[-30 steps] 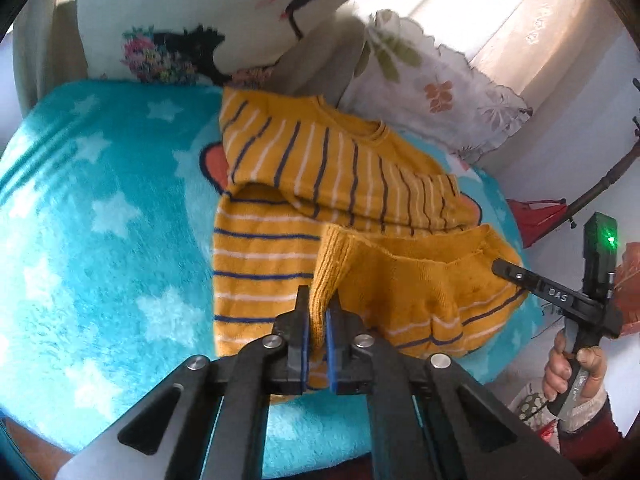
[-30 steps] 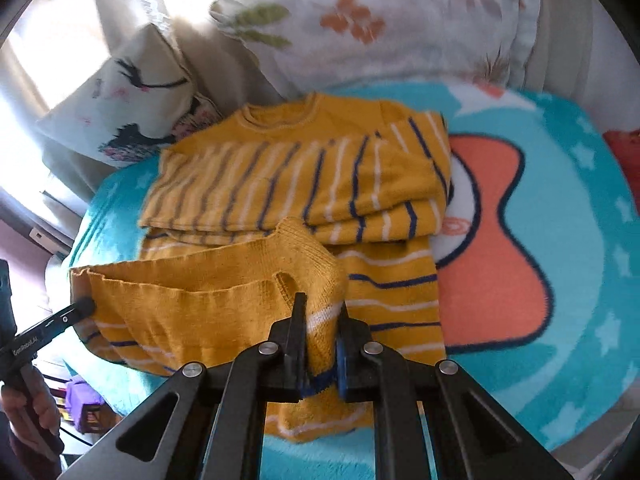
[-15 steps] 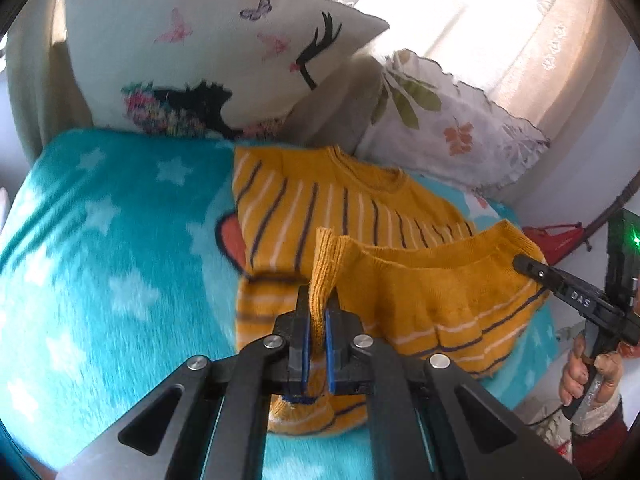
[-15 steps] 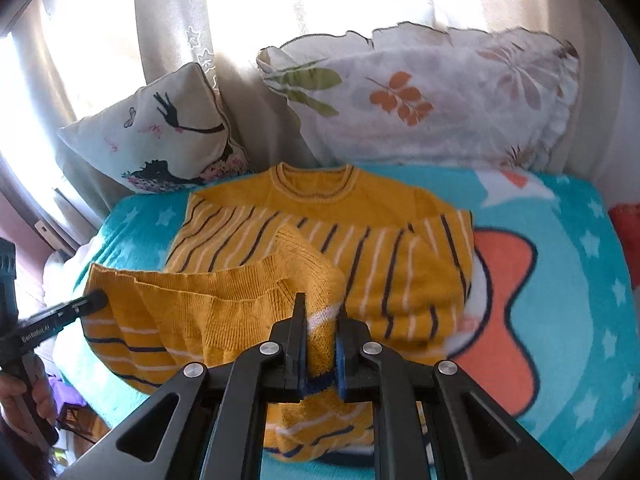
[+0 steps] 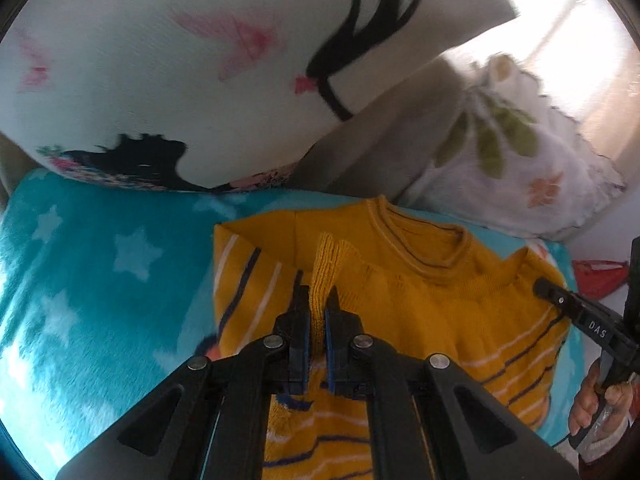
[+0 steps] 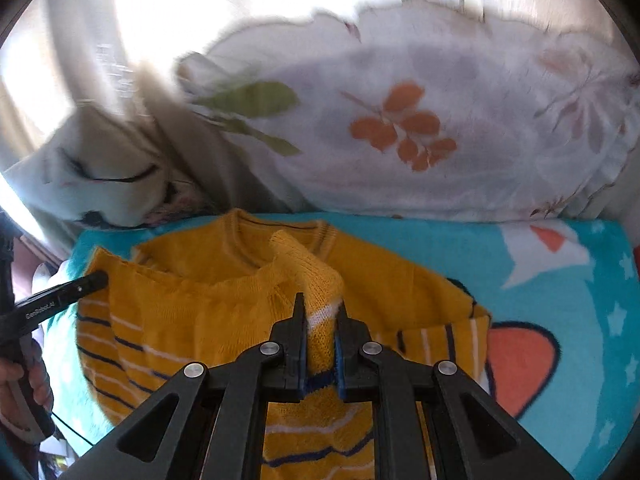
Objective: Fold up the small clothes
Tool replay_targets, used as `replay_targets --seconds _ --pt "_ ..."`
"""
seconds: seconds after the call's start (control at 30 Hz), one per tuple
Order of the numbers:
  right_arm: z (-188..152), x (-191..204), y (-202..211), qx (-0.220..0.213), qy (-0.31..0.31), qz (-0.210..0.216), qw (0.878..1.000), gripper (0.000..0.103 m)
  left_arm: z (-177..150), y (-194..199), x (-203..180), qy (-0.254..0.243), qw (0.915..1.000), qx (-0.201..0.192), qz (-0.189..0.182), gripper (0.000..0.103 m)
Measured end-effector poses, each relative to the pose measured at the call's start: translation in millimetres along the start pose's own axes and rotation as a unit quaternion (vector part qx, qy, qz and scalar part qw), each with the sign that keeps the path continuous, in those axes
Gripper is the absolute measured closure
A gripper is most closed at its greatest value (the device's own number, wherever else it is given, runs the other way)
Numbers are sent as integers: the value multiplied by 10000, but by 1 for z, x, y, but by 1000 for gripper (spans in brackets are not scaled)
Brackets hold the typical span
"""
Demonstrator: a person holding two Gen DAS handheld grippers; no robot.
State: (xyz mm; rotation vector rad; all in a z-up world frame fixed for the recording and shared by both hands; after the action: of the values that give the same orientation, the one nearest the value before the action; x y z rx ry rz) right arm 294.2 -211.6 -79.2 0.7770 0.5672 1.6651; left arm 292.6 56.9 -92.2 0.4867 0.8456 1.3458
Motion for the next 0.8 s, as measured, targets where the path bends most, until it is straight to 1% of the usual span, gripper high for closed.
replay_targets --seconds 0.1,0.17,0.2,0.27,0.33,0.37,0.43,0.47,0.6,0.7,0.8 --pt "-8 -20 -34 304 -165 -83 9994 92 -3 -23 5 16 9998 121 154 98" --pt "-13 -29 -48 452 -308 -84 9985 92 -7 -34 12 114 9995 208 203 97" --pt "-16 -33 -55 535 -397 -58 9978 91 -10 -39 16 189 9992 263 232 93" --pt "-21 -39 -64 665 -535 -13 9964 88 -13 -43 25 287 9985 268 370 84" --pt "-23 -44 -65 701 -669 -14 9953 74 -14 -42 40 414 9972 235 570 63" --pt "-23 -46 -64 691 -719 -6 9950 72 -14 -39 44 497 9968 214 591 59" --pt "-20 -51 -55 619 -803 13 9948 67 -14 -29 52 683 9958 167 594 56" --pt "-19 -53 -48 550 -823 -2 9951 67 -14 -22 55 714 9956 145 595 56" --pt "-19 -65 -13 274 -904 -147 9954 60 -19 14 58 666 9957 -16 641 43" --pt "-34 -76 16 141 -1142 -187 9932 58 -32 42 58 652 9962 -111 563 39" --pt "-60 -86 43 113 -1373 -204 9903 58 -58 66 63 739 9960 -128 496 34"
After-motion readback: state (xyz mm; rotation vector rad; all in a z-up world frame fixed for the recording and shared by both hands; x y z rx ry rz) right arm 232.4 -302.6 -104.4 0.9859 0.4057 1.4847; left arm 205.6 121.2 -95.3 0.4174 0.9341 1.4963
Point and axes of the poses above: each gripper's, at about its wrist camera, not at the fingertips, and y roughly against the way its jaws point, x to its left, z to its top, the point moved 9 cm from there along -y, roughly the way its jaws point, and after that the axes turned 10 degrees about -x, right-handed, at the moved point
